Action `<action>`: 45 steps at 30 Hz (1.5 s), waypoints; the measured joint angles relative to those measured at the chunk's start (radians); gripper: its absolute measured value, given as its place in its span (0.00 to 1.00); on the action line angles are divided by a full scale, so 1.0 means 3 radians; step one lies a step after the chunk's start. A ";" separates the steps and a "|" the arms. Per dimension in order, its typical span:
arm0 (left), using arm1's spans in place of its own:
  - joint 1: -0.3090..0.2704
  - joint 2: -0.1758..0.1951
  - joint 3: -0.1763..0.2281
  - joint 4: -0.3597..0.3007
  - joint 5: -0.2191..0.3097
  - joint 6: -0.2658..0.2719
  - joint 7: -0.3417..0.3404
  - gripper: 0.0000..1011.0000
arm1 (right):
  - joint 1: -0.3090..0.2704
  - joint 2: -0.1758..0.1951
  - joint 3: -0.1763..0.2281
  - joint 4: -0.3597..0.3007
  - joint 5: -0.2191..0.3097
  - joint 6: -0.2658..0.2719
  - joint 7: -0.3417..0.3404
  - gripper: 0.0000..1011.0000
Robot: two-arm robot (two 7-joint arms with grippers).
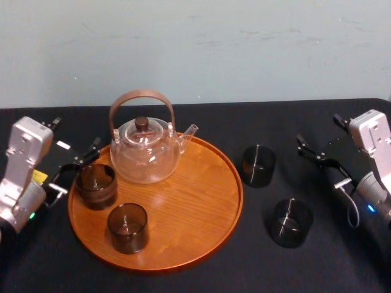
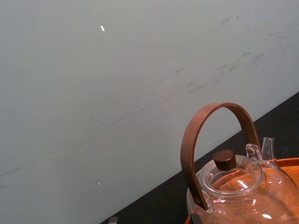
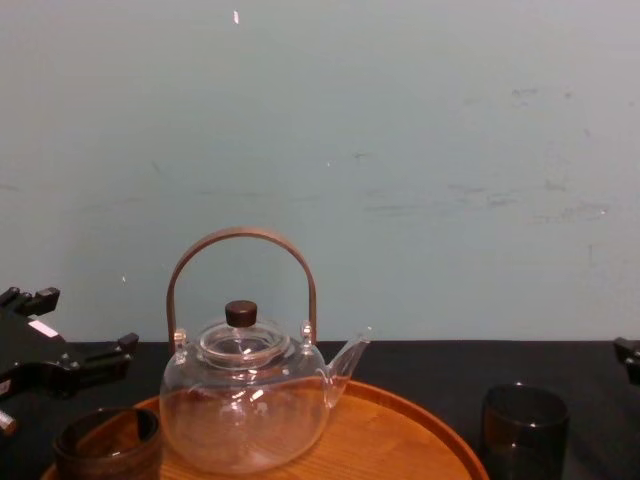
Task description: Pick up the glass from the table and place it on the tray.
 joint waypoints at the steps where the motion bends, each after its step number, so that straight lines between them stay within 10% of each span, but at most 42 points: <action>1: 0.0000 0.0000 0.0000 0.0000 0.0000 0.0000 0.0000 0.99 | 0.0000 0.0000 0.0000 0.0000 0.0000 0.0000 0.0000 0.99; 45: 0.0000 0.0000 0.0000 0.0000 0.0000 0.0000 0.0000 0.99 | 0.0000 0.0000 0.0000 0.0000 0.0000 0.0000 0.0000 0.99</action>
